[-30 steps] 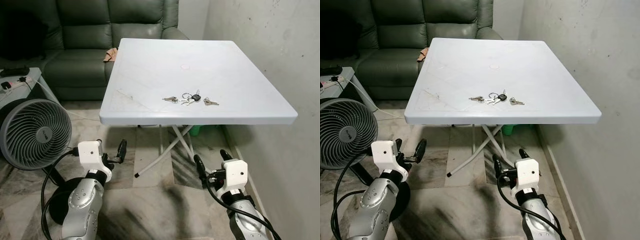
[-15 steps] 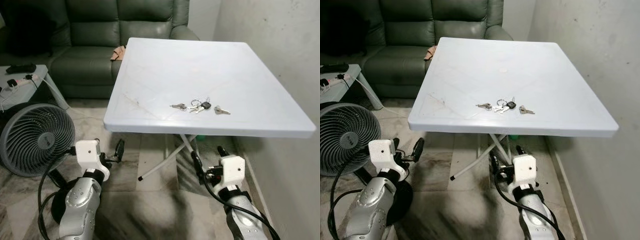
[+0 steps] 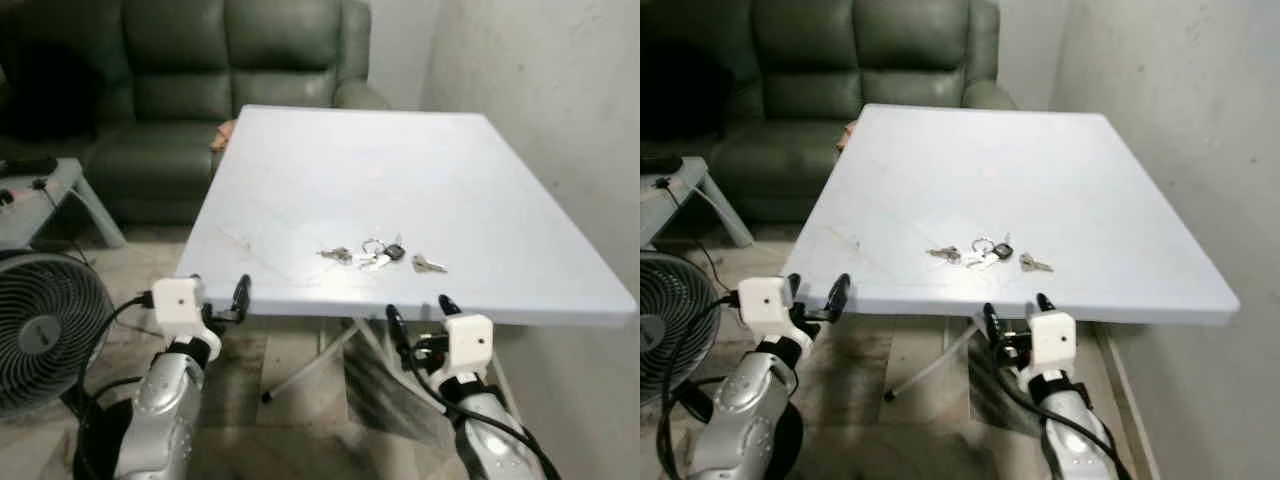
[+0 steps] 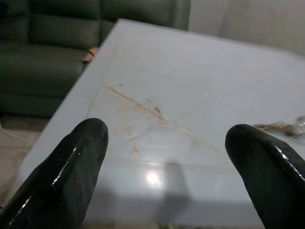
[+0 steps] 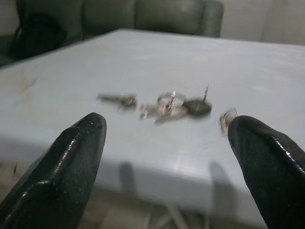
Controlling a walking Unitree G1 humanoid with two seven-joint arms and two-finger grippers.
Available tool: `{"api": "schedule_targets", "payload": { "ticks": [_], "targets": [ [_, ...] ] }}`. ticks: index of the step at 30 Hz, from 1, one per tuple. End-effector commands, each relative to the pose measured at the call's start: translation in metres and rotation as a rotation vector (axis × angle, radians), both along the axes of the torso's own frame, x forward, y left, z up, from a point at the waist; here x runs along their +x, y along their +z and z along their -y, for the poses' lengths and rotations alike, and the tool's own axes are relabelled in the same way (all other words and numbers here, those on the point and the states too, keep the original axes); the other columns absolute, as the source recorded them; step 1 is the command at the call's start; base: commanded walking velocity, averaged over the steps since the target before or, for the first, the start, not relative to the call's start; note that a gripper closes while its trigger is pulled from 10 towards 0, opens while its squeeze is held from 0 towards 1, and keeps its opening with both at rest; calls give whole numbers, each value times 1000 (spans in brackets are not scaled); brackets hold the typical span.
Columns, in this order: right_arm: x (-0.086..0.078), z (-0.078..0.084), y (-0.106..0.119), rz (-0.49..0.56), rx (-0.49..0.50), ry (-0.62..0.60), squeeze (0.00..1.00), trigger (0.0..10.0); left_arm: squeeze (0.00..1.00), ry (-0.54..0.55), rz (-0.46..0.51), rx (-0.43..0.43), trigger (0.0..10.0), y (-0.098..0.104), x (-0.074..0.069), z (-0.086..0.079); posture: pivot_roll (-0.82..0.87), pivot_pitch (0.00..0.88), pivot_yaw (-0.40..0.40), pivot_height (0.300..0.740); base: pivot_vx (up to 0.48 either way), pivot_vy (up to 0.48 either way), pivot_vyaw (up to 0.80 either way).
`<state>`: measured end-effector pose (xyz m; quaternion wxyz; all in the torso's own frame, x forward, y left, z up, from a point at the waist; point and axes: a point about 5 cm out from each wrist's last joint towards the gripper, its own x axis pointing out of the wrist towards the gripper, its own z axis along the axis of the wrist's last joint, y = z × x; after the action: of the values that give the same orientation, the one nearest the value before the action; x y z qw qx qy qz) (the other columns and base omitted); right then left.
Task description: Hang keys on a hook
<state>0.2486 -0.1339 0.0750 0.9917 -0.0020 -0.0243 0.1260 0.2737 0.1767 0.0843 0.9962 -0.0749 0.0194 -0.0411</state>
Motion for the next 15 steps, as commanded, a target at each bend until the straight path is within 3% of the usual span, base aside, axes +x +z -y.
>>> {"api": "schedule_targets", "payload": {
  "ticks": [1, 4, 15],
  "targets": [
    [-2, 10, -2, -8, -15, -24, 0, 10000, 0, -17, 15, 10, 10000, 6, 4, 9, -29, 0, 9, 732, 266, 0, 0],
    [-1, 9, -1, -7, -20, -19, 0, 10000, 0, -7, 66, 21, 10000, 11, 3, 11, -28, 0, 8, 732, 0, 0, 0],
    [9, 12, 0, -31, -29, -9, 0, 10000, 0, -10, 62, -19, 10000, 12, 4, 14, -24, 0, 0, 732, 0, 0, 0]
  ]
}}
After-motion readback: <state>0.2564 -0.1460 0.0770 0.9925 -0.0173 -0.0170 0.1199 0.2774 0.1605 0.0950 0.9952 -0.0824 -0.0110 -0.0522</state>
